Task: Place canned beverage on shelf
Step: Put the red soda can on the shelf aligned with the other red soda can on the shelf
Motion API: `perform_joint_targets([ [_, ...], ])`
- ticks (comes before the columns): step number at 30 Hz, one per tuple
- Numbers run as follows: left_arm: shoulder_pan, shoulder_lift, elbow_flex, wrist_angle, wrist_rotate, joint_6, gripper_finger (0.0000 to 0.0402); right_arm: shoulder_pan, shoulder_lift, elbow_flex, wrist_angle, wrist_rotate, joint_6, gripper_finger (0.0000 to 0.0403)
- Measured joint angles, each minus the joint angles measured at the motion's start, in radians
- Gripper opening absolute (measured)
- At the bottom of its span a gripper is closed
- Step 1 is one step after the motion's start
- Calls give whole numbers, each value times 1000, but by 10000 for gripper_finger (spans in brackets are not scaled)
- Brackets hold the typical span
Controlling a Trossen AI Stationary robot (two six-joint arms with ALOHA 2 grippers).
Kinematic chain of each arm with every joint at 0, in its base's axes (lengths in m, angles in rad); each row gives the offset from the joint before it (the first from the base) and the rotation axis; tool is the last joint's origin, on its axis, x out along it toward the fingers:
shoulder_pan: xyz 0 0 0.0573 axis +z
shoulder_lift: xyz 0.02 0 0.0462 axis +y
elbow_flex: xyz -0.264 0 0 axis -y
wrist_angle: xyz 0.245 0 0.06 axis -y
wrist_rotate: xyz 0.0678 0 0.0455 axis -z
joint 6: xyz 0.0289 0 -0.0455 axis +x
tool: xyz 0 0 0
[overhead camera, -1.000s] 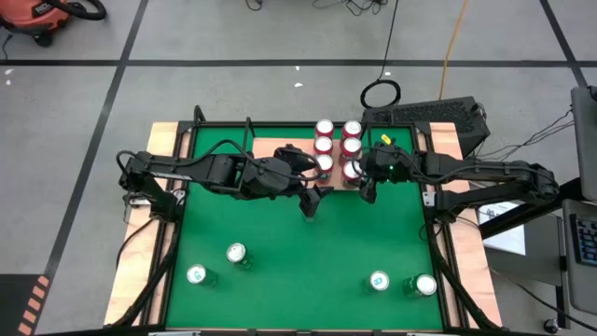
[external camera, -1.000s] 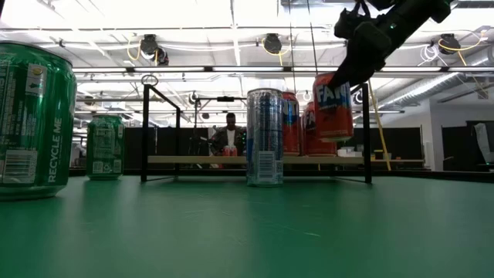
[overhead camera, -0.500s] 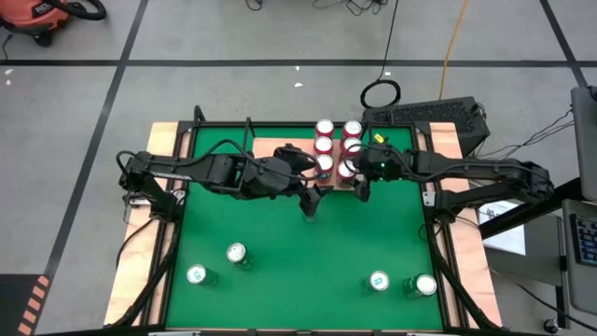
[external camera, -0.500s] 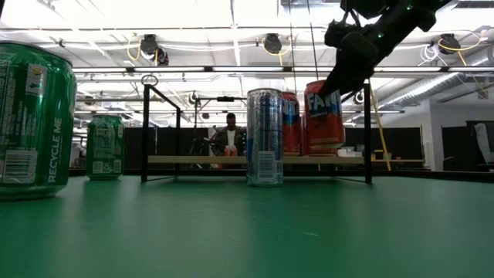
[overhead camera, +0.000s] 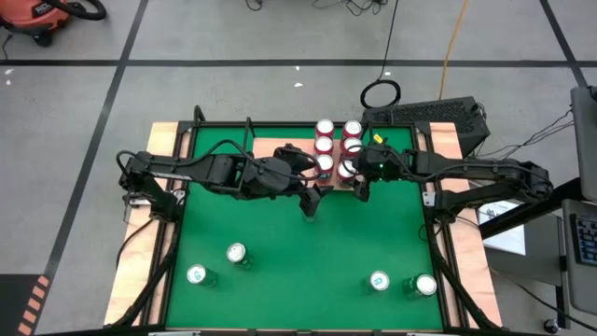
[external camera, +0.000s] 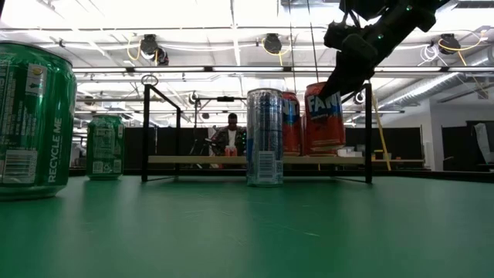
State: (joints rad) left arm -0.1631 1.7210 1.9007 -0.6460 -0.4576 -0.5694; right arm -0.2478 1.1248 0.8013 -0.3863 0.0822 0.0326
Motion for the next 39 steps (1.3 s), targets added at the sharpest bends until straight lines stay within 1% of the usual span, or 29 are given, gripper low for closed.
perform_joint_targets([
  [7, 0, 0, 0, -7, 1, 0, 396, 0, 1, -1, -10, 4, 1, 291],
  [15, 0, 0, 0, -71, 11, -2, 396, -1, 1, -3, -17, 26, 4, 291],
  [23, 8, 0, 0, -72, 32, -2, 396, -1, 2, -3, -29, 22, 11, 313],
  [31, 8, 0, 0, -72, 36, -25, 396, -1, 2, -3, -56, 26, 8, 317],
  [39, 8, 0, 0, -73, 83, -61, 396, -1, 1, -4, -59, 47, 10, 318],
])
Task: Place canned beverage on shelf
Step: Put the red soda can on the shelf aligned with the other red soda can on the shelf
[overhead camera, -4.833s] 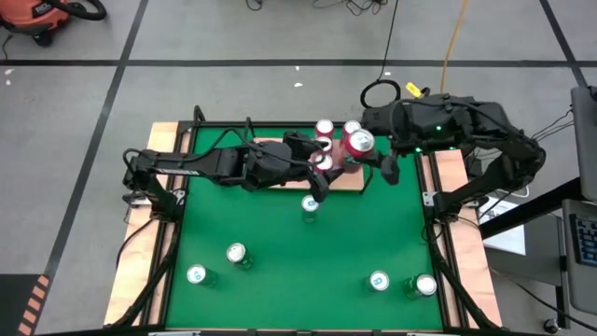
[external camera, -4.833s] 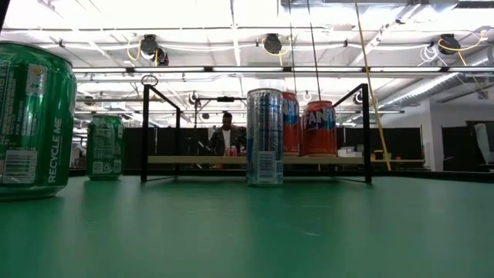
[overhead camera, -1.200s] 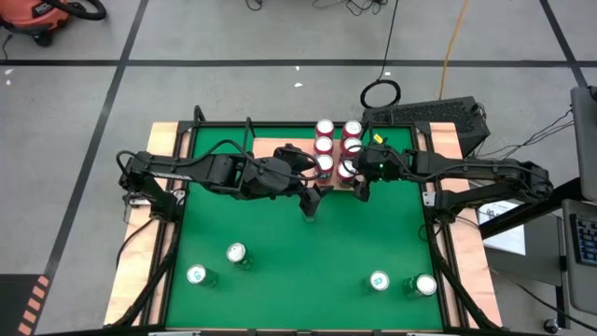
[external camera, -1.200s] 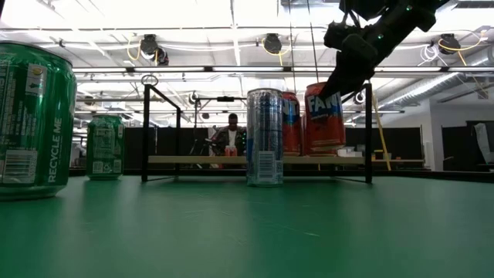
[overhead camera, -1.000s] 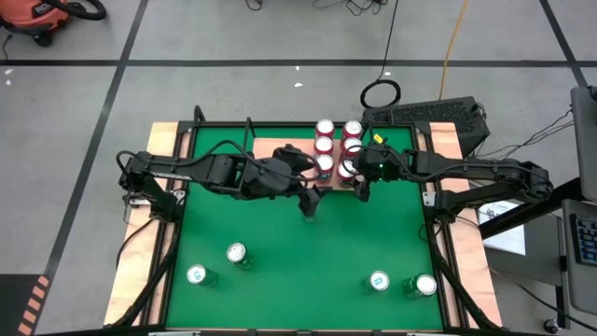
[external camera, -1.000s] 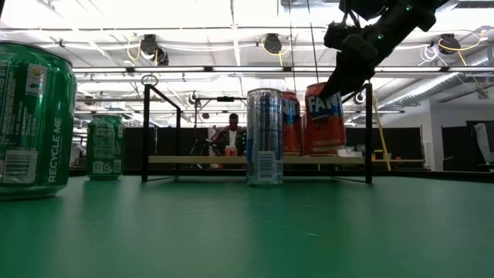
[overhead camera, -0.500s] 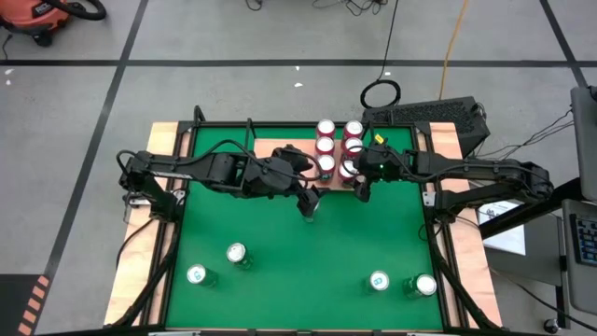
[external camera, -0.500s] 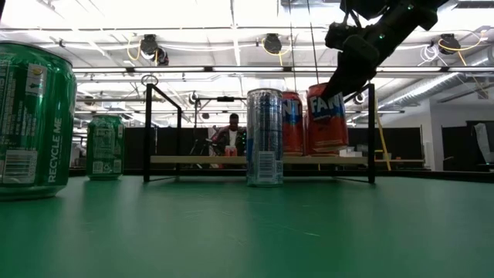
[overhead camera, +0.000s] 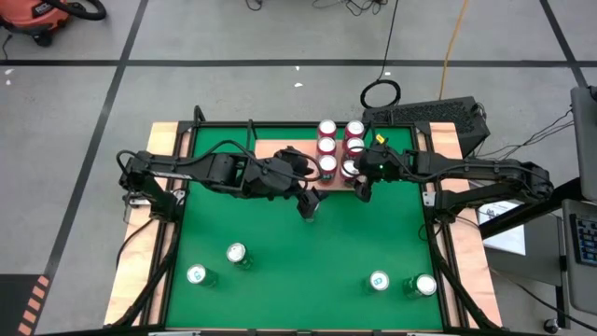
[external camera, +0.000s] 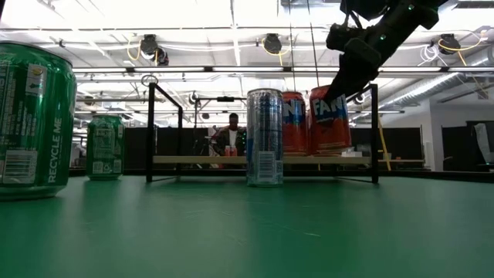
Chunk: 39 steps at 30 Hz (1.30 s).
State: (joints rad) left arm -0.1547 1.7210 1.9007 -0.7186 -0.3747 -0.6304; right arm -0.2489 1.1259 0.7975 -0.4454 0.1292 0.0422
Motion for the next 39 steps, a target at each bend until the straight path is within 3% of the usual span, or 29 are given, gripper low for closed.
perform_joint_targets([
  [39, 0, 0, 0, -1, 0, -19, 396, -20, -7, 43, -77, 52, -5, 318],
])
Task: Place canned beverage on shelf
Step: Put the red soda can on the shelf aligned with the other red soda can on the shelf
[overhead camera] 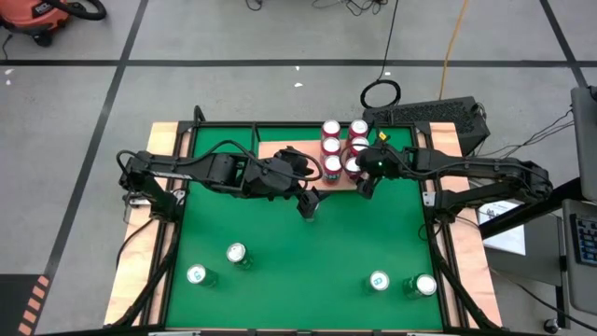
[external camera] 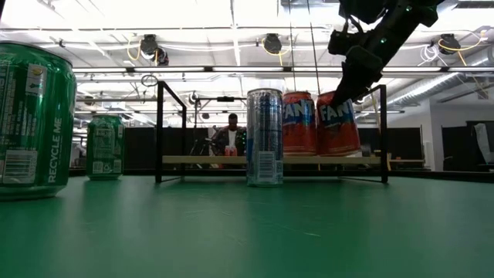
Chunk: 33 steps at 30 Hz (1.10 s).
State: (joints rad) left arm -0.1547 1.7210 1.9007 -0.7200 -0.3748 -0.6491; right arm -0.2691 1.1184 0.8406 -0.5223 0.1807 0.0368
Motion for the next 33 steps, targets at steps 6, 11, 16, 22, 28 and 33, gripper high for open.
perform_joint_targets([
  [6, 0, 0, 0, 0, 0, 0, 396, 0, -1, 0, -1, 0, -14, 318],
  [11, 0, 0, 0, 0, 0, 0, 396, 0, -1, 0, -1, 0, -13, 318],
  [16, 0, 0, 0, 0, 0, 1, 396, 0, -1, 1, -1, 4, -9, 342],
  [22, 0, 0, 0, 0, -5, 1, 396, 0, -1, 2, -3, 32, -16, 367],
  [28, 0, 0, 0, 0, -6, 1, 396, 0, -1, 2, -6, 33, -23, 368],
  [33, 0, 0, 0, 0, -6, 1, 396, 1, -2, 22, -31, 56, -20, 368],
])
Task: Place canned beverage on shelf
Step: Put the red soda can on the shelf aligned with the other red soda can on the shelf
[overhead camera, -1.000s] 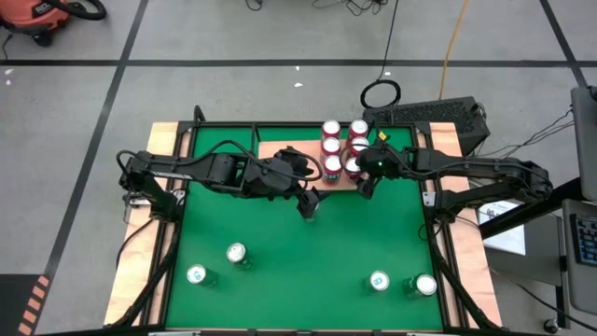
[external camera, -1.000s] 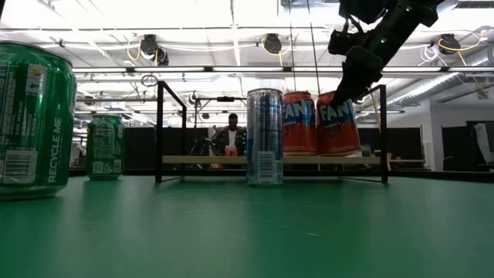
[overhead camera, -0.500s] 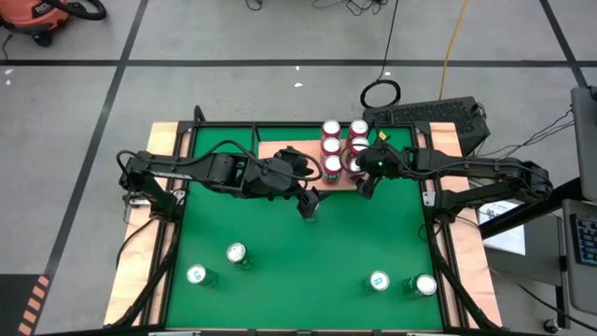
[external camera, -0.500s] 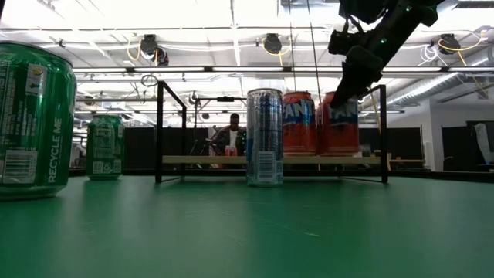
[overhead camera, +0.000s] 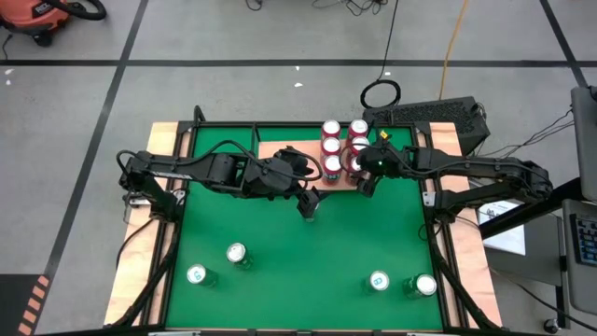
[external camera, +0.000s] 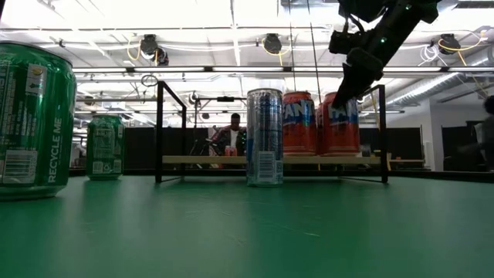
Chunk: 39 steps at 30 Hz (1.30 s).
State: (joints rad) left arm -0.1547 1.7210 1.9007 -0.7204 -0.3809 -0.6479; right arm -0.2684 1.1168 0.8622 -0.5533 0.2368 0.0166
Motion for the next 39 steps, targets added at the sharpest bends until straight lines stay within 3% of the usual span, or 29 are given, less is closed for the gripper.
perform_joint_targets([
  [12, -3, 0, 0, -4, 6, 1, 396, 0, -1, 84, -128, 2, 17, 368],
  [20, -3, 0, 0, -9, 6, 3, 396, 12, -1, 255, -314, -6, 201, 368],
  [27, 4, 0, 0, -35, 6, 9, 396, 67, -2, 286, -272, -135, 279, 362],
  [33, 4, 0, 0, -51, 6, 2, 396, 137, 1, 232, -244, -137, 314, 321],
  [39, 4, 0, 0, -92, 6, -1, 396, 183, 0, 170, -226, -136, 338, 245],
])
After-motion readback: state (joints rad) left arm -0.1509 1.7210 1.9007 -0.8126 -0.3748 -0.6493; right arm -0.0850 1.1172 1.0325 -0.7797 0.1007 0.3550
